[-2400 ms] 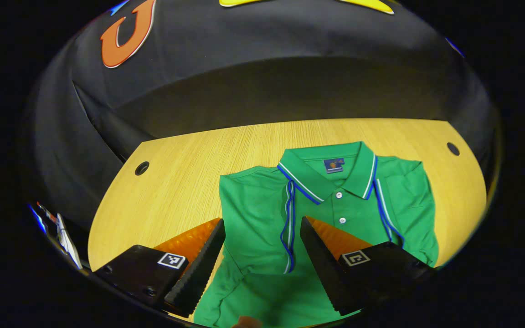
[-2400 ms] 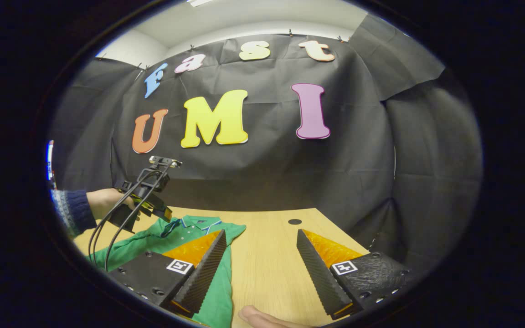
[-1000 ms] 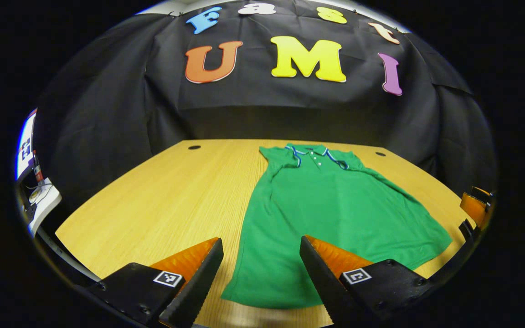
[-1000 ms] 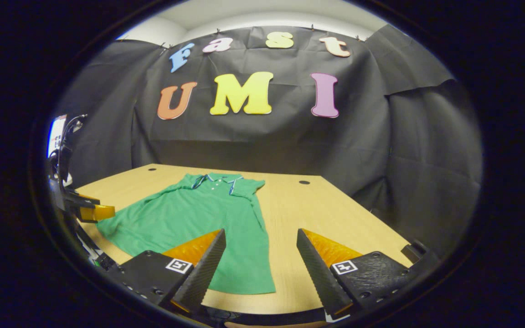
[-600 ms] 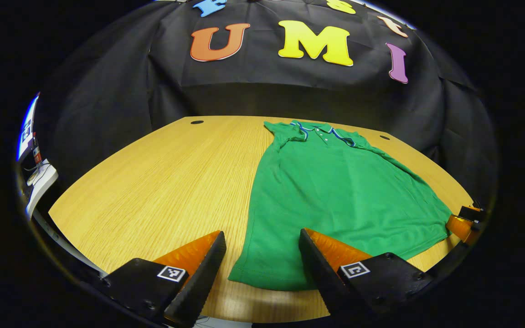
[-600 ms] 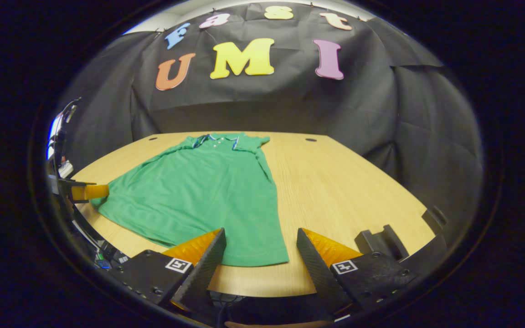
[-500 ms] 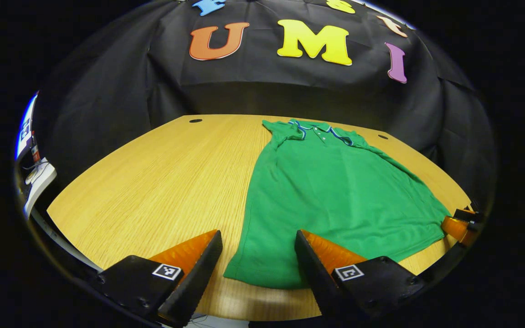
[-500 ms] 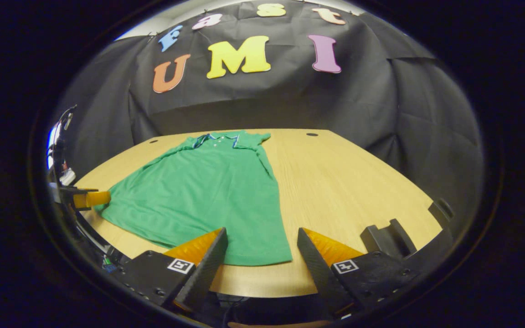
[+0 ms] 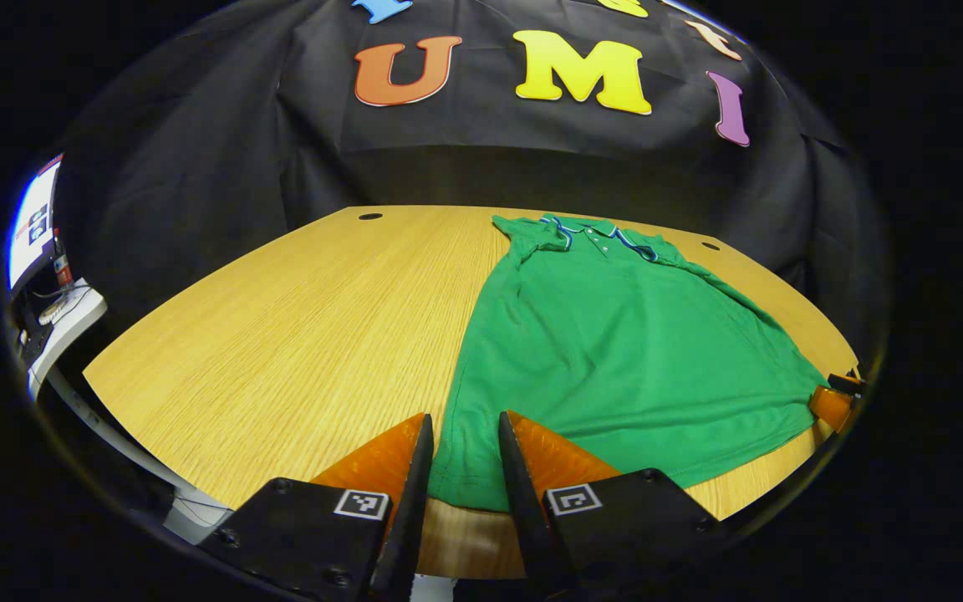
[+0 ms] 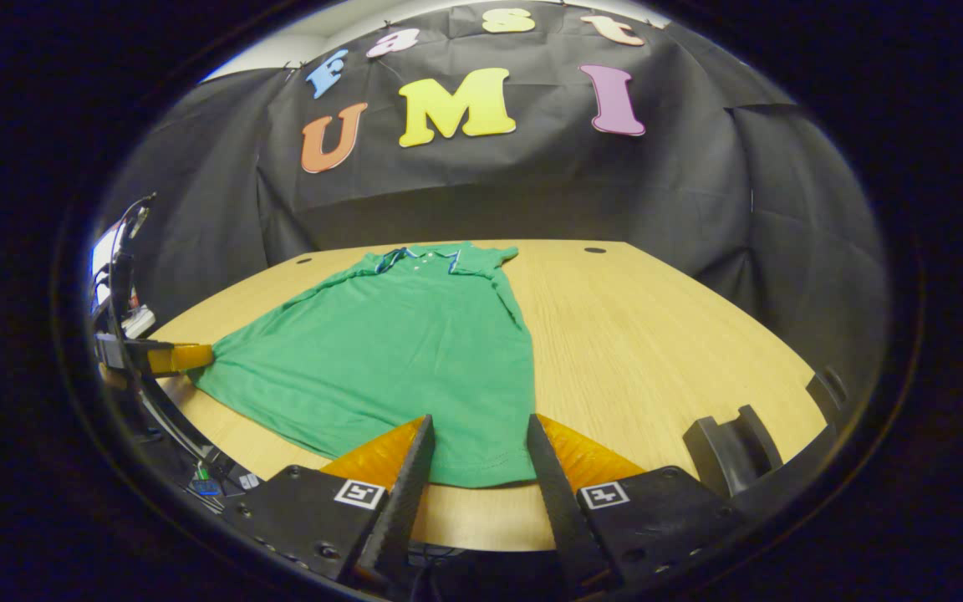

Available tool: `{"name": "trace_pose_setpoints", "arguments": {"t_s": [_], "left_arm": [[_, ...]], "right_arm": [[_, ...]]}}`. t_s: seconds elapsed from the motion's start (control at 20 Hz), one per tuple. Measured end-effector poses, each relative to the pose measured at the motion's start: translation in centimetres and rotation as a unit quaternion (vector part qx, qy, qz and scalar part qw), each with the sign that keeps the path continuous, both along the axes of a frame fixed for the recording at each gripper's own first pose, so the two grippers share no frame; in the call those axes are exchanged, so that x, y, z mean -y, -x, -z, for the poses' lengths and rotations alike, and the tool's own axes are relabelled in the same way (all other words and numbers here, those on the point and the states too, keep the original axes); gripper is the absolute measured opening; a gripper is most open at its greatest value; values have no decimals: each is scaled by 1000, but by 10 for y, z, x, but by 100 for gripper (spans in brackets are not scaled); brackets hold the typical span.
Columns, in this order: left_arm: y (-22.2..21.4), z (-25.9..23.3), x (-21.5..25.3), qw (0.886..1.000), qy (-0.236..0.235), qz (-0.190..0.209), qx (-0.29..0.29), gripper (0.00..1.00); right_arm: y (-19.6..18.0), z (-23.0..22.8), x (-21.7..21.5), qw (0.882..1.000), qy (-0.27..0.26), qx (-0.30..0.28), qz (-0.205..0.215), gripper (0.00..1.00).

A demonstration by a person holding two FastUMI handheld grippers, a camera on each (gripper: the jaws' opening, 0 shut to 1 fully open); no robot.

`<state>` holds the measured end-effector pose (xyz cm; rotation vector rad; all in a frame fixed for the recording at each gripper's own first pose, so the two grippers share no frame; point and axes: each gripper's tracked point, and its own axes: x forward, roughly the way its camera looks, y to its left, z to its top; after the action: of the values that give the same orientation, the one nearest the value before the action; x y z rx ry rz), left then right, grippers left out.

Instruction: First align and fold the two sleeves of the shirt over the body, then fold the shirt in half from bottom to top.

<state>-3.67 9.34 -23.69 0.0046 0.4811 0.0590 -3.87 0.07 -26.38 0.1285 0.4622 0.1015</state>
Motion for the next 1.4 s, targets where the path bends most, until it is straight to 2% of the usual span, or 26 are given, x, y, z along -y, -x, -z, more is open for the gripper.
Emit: {"name": "trace_pose_setpoints", "arguments": {"t_s": [0.05, 0.1, 0.15, 0.2, 0.25, 0.3, 0.45, 0.6, 0.75, 0.9, 1.1, 1.4], "left_arm": [[-1, 0, 3, 1000, -1, 10, 1, 47], [-2, 0, 5, 1000, 3, 15, 3, 42], [-3, 0, 7, 1000, 8, 19, 3, 29], [-3, 0, 7, 1000, 13, 20, 3, 24], [-4, 0, 8, 1000, 19, 21, 5, 10], [-6, 0, 9, 999, 22, 22, 7, 8], [-9, -3, 22, 998, 40, 43, 6, 6], [-20, -28, 25, 998, 30, 53, 34, 6], [-34, -61, 34, 994, 47, 66, 66, 6], [-52, -92, 34, 992, 38, 74, 100, 6], [-91, -126, 36, 987, 27, 83, 133, 6], [-184, -171, 42, 980, 22, 92, 177, 6]], "right_arm": [[-1, 0, -5, 1000, -9, 0, -9, 70], [-2, 1, -9, 999, -30, -9, -9, 49], [-3, 1, -9, 999, -43, -10, -5, 29], [-6, 2, -9, 999, -43, -9, -11, 25], [-6, 4, -11, 998, -53, -13, -17, 25], [-7, 1, -13, 998, -62, -15, -15, 1], [-9, -11, -10, 999, -36, 0, -19, 1], [-21, -56, 3, 997, 2, 72, -11, 0], [-35, -85, 5, 995, 4, 101, -11, 0], [-55, -106, 9, 992, 10, 123, -7, 0], [-101, -138, 17, 988, 23, 154, 7, 0], [-206, -186, 20, 981, 36, 186, 29, 0]]}}
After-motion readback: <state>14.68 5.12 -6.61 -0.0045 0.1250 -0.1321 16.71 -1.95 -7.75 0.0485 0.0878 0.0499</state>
